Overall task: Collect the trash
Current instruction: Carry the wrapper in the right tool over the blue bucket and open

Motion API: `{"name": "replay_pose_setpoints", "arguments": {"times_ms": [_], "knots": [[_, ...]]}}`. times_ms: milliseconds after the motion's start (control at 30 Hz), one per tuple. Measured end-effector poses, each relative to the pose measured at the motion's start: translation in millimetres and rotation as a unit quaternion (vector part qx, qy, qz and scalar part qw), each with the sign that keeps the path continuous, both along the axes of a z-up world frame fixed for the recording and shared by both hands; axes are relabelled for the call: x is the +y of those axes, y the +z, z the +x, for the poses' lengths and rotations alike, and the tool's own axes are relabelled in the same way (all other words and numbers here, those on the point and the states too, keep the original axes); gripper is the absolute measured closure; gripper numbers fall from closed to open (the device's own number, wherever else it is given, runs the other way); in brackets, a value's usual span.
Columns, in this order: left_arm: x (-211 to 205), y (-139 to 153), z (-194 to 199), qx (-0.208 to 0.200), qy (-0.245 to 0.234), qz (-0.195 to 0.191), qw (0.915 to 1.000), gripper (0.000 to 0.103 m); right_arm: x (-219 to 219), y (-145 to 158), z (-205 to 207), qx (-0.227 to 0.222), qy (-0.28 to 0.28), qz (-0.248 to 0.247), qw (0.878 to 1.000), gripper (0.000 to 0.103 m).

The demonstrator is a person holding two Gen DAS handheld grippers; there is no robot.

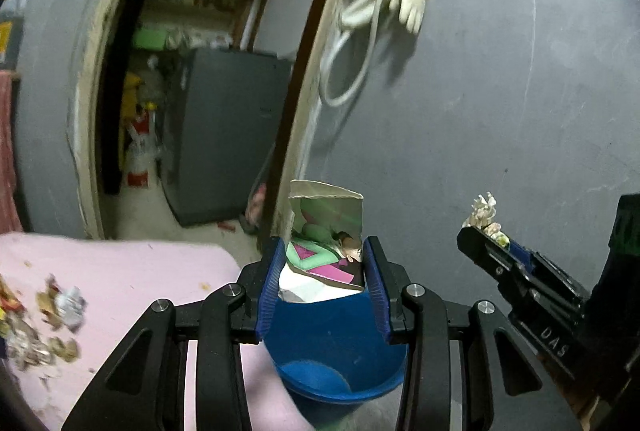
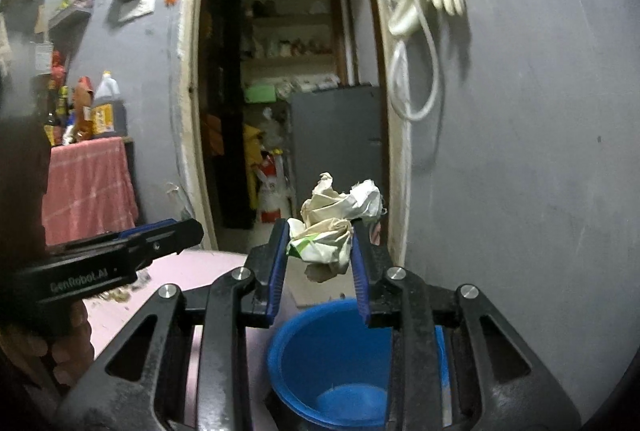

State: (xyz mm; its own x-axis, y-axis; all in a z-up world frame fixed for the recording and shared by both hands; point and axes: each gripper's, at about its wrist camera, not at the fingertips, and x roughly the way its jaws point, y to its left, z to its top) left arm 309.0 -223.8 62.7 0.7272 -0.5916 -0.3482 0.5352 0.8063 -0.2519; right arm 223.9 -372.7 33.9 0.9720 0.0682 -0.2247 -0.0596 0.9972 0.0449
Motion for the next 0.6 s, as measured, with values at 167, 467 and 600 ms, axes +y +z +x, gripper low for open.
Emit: {"name": "replay_pose_setpoints", "arguments": {"times_ms": [167, 467, 600], "knots": [[-25, -27, 28, 0.057, -0.009, 0.024, 0.9980, 0.068, -25, -34, 16, 0.044, -0.010, 0.029, 0.999, 0.072], [-57, -89, 65, 0.141, -0.011, 0.083, 0.9865, 0.068, -50, -87, 40, 0.125, -0.018, 0.069, 0.990, 0.072], [-64, -106, 71, 0.170, -0.010, 0.093, 0.9810, 0.067, -58, -104, 49, 0.153, -0.019, 0.087, 0.984, 0.072]]}}
